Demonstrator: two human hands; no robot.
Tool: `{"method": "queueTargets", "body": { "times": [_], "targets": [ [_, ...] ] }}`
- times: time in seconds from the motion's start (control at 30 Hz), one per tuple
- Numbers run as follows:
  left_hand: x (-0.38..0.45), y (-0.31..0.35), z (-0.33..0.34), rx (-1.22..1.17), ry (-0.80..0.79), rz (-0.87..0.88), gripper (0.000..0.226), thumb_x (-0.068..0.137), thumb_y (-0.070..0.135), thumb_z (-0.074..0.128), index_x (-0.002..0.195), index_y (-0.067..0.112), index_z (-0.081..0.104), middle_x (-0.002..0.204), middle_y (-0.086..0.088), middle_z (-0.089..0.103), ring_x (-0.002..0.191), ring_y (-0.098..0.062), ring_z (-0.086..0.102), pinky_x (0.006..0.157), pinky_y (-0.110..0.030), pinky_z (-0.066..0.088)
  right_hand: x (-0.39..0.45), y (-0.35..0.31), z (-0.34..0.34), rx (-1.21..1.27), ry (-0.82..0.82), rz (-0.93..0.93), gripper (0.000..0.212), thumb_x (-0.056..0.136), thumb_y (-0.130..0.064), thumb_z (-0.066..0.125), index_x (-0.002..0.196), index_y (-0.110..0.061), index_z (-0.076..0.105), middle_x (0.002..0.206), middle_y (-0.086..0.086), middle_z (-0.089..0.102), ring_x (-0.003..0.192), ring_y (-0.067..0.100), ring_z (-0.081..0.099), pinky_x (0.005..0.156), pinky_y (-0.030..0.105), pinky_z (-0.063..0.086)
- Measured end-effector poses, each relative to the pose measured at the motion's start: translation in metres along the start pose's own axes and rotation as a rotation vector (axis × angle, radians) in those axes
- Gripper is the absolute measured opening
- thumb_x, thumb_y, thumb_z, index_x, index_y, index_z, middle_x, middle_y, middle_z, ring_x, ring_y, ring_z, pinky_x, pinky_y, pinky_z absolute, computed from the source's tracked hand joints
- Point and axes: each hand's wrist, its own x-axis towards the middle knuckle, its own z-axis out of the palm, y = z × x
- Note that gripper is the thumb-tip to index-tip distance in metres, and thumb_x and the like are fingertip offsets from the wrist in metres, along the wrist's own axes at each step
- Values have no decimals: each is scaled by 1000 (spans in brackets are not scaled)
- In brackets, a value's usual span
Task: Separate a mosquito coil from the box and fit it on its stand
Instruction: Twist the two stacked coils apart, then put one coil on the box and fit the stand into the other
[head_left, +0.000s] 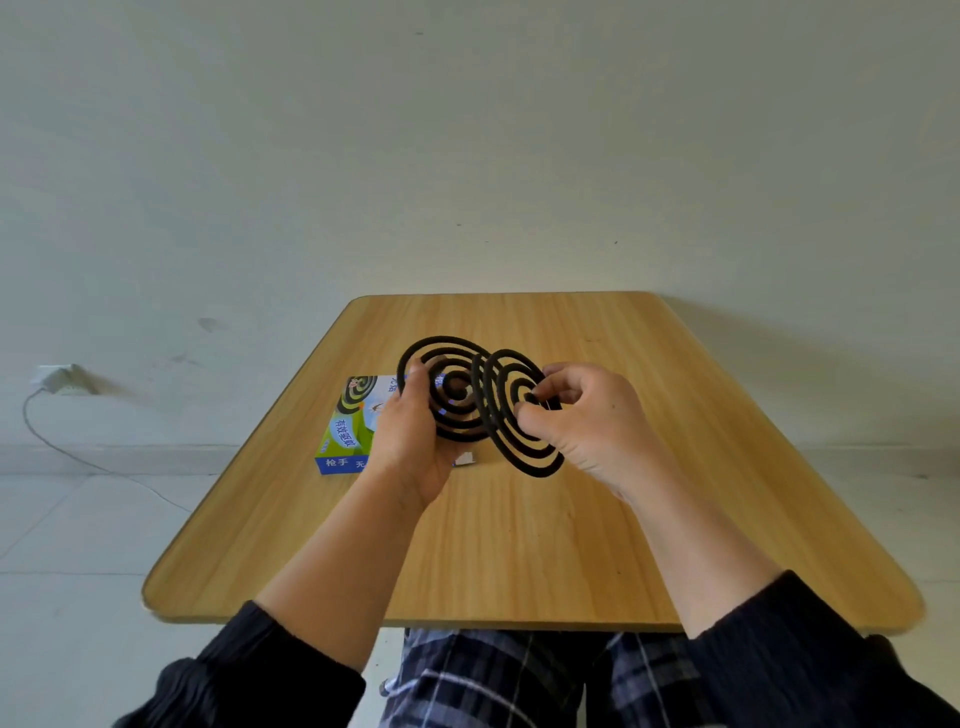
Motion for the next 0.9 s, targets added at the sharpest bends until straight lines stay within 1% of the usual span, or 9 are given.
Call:
{"method": "queueTargets", "body": {
  "times": [0.13,0.23,0.33,0.4,0.47,0.57,0.7,0.83,0.9],
  "targets": [
    [12,16,-11,33,177,35,29,96,34,49,110,11,60,100,-15,71,86,-29,73,71,-46,61,1,6,2,-52,3,-15,24,63,-31,73,82,-18,66,115,-11,56,105,11,55,72,23,43],
    [21,20,-18,117,279,63,23,95,31,52,106,12,59,97,-11,69,86,-27,72,76,-44,60,2,10,3,-77,4,-18,24,62,-32,72,81,-19,66,116,-11,56,107,11,56,80,27,43],
    [27,21,-25,240,354,94,14,95,26,51,88,18,59,88,-7,67,88,-27,70,79,-43,58,3,12,3,-106,1,-26,23,63,-31,73,82,-19,66,116,-10,57,106,11,56,77,23,41],
    [31,20,-30,315,385,119,13,95,22,50,97,14,60,88,-6,65,89,-27,68,81,-44,58,3,13,3,-124,3,-31,22,64,-31,73,81,-19,66,117,-11,57,107,10,55,74,21,40],
    [33,18,-34,424,420,159,23,94,20,50,113,10,58,97,-8,65,91,-27,65,83,-44,56,4,13,4,-134,7,-34,21,64,-30,73,81,-19,66,117,-11,57,106,9,54,71,17,38],
    [35,17,-39,546,472,226,32,92,17,51,124,12,51,111,-8,62,99,-28,61,83,-42,53,4,14,7,-157,3,-36,22,65,-29,73,84,-19,66,117,-11,56,106,9,54,70,12,36],
    [39,17,-44,629,499,237,44,91,11,53,134,12,42,116,-5,55,96,-23,55,73,-35,47,3,13,10,-189,-9,-38,21,67,-28,73,85,-19,66,115,-13,54,106,7,51,69,7,31],
    [42,16,-50,746,482,212,61,89,10,56,144,9,30,141,-12,45,119,-30,50,79,-33,44,4,12,12,-246,-18,-53,21,69,-29,72,86,-19,64,113,-15,48,103,3,44,68,3,24],
    [42,15,-52,787,475,203,64,88,12,55,146,9,28,145,-14,40,123,-31,47,85,-35,45,5,12,13,-272,-16,-60,21,70,-29,72,87,-19,64,113,-16,47,103,2,42,66,4,24]
  ]
}}
